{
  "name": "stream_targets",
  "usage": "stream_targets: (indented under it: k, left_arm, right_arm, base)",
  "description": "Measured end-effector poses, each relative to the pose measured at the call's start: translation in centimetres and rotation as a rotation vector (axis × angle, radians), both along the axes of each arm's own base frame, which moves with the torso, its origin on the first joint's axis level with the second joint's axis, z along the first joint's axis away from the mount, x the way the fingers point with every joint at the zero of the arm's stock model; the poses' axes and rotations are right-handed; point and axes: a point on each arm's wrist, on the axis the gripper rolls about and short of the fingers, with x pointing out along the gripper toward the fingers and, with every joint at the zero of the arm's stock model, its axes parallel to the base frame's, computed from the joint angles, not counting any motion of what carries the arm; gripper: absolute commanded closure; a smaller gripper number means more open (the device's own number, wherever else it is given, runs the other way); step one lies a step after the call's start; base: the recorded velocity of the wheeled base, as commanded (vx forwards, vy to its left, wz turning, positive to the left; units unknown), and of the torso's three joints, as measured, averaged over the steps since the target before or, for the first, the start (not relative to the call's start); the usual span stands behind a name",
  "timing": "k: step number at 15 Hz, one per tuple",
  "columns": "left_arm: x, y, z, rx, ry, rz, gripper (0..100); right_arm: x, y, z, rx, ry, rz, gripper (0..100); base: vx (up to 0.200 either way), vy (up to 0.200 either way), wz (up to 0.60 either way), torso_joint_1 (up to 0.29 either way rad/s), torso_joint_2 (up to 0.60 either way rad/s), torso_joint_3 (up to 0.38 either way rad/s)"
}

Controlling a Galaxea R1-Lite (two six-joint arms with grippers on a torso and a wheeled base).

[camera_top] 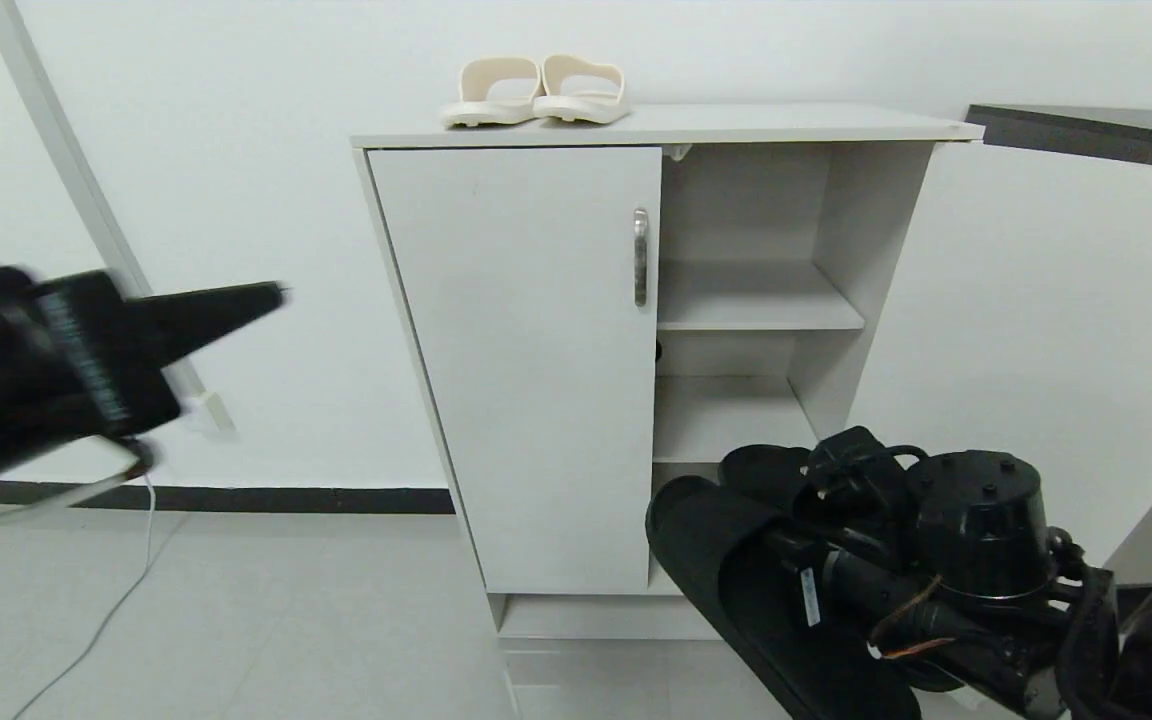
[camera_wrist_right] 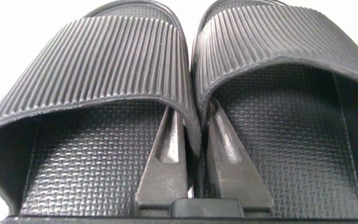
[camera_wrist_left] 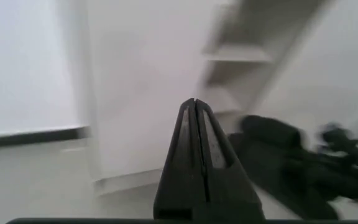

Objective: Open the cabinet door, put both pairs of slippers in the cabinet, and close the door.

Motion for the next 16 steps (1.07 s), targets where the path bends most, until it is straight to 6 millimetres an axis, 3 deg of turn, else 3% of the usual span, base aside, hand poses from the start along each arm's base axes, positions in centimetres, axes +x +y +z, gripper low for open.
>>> stream_targets:
  k: [1, 3, 6, 8, 10, 13, 16]
  left_arm:
    - [-2.4, 2.6, -0.8, 0.003, -0.011, 0.117, 100]
    - [-6.9, 5.8, -3.9, 0.022, -0.023, 0.309, 100]
    - [-11.9, 7.5, -11.6, 0.08, -0.015, 0.496, 100]
    - [-13.4, 7.7, -16.0, 0.109, -0.012, 0.536, 100]
    - [-13.8, 7.7, -19.0, 0.124, -0.007, 0.572, 100]
    - [-14.2, 7.7, -21.2, 0.124, -0.022, 0.697, 100]
    - [-14.3, 7.2, -21.6, 0.117, -0.07, 0.52, 100]
  right_arm:
    - [0.6, 0.4, -0.1, 0.008, -0.002, -0.04, 100]
    - [1.1, 0.8, -0.5, 0.007, 0.005, -0.056, 100]
    - [1.0, 1.2, -0.7, 0.004, 0.008, -0.046, 100]
    - [0.7, 1.4, -0.7, 0.001, 0.009, -0.038, 100]
    - [0.5, 1.7, -0.7, 0.002, 0.01, -0.024, 100]
    - [0.4, 1.8, -0.7, 0.002, 0.01, -0.02, 100]
    - [0.1, 2.1, -0.8, 0.0, 0.011, -0.008, 100]
  base:
    - [0.0, 0.0, 0.0, 0.0, 0.0, 0.0]
    - [0.0, 0.0, 0.0, 0.0, 0.0, 0.0]
    - [0.0, 0.0, 0.0, 0.0, 0.0, 0.0]
    - [0.0, 0.0, 0.0, 0.0, 0.0, 0.0]
    - [0.0, 0.0, 0.0, 0.0, 0.0, 0.0]
    - [0.0, 0.0, 0.0, 0.0, 0.0, 0.0]
    - [0.0, 0.0, 0.0, 0.0, 0.0, 0.0]
